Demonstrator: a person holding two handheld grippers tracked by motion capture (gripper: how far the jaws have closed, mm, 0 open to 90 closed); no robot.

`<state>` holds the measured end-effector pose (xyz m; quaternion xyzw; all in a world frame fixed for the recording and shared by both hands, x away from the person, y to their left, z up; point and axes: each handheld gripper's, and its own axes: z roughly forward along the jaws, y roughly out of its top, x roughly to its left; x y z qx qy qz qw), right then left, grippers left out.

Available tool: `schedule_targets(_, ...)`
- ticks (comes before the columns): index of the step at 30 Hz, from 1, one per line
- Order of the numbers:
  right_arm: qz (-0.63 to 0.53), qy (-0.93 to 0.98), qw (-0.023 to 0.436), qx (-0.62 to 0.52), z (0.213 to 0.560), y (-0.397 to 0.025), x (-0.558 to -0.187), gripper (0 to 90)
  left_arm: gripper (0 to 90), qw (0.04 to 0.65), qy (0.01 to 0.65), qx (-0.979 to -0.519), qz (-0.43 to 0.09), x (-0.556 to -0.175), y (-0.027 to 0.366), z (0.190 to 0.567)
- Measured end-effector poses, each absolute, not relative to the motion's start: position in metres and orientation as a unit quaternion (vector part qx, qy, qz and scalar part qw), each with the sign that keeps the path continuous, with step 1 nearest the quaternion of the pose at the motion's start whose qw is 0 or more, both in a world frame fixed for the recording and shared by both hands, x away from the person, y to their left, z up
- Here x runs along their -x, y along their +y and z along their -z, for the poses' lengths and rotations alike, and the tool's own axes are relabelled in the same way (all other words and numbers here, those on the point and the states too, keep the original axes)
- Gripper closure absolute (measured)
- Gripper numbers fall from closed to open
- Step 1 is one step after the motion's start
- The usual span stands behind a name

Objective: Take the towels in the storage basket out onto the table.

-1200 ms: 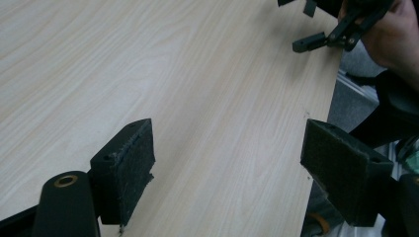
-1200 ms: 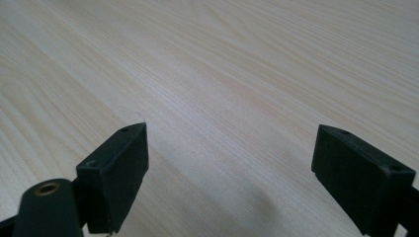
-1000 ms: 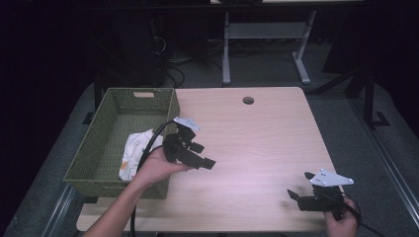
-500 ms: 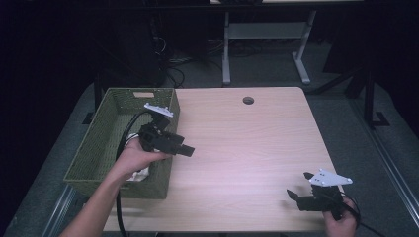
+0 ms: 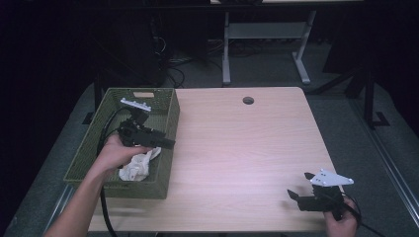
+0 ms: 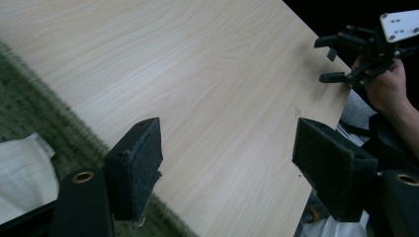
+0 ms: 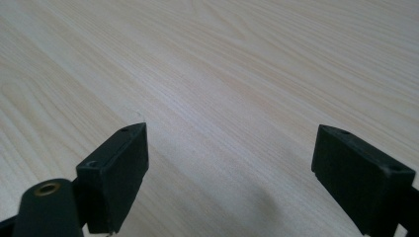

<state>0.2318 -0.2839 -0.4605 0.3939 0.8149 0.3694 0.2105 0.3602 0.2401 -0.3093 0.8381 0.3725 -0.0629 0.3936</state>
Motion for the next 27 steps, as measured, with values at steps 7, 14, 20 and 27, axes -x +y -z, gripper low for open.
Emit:
schedule_targets(7, -0.368, 0.816, 0.21, -0.392, 0.461, -0.284, -0.232, 14.0, 26.6, 0.386, 0.409, -0.825, 0.047, -0.367, 0.27, 0.314)
schedule_targets(14, -0.368, 0.815, 0.208, -0.396, 0.462, -0.284, -0.233, 14.0, 26.7, 0.371, 0.437, -0.818, 0.037, -0.371, 0.289, 0.323)
schedule_targets(20, -0.368, 0.816, 0.209, -0.394, 0.462, -0.284, -0.232, 14.0, 27.2, 0.341, 0.471, -0.813, 0.027, -0.378, 0.302, 0.337)
schedule_targets(27, -0.368, 0.816, 0.208, -0.394, 0.462, -0.284, -0.232, 14.0, 27.6, 0.264, 0.51, -0.819, 0.002, -0.386, 0.314, 0.36)
